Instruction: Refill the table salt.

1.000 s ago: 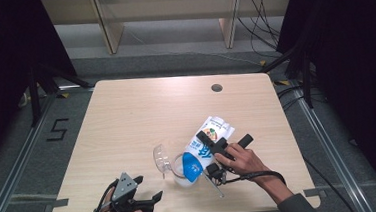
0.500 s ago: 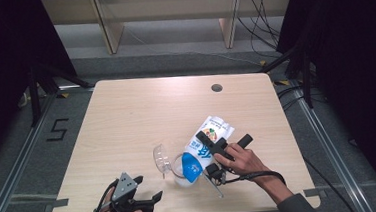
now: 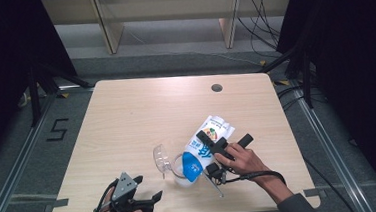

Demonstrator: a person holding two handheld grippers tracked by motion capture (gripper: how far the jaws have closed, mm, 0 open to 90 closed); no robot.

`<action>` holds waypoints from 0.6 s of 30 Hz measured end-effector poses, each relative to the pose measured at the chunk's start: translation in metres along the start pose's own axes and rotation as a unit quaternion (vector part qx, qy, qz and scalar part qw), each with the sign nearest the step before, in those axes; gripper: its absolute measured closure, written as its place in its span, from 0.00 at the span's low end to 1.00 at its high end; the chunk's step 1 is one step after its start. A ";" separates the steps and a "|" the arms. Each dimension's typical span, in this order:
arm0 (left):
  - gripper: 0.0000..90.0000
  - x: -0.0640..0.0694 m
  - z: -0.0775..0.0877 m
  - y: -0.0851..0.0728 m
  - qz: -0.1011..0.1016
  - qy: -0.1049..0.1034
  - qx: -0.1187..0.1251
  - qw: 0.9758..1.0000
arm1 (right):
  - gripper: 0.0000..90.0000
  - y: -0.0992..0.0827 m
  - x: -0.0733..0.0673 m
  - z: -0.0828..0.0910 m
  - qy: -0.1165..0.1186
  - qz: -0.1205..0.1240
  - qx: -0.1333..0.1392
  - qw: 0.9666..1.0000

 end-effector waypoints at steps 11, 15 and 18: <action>0.17 0.000 0.000 -0.001 -0.001 -0.001 -0.002 1.000 | 0.74 -0.001 -0.003 0.000 0.005 -0.001 -0.003 1.000; 0.17 0.000 0.000 0.000 -0.001 -0.001 -0.001 1.000 | 0.74 -0.002 -0.001 0.000 0.000 0.003 -0.003 1.000; 0.17 0.000 0.000 0.000 -0.001 0.000 -0.002 1.000 | 0.74 -0.003 -0.004 0.001 0.004 -0.014 -0.010 1.000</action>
Point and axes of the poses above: each handheld gripper's, and its own axes: z roughly backward along the jaws, y roughly out of its top, x roughly to its right, the point moved 9 cm from there along -z, roughly forward along the jaws, and after that the axes turned 15 degrees about z, right-handed, at the moved point
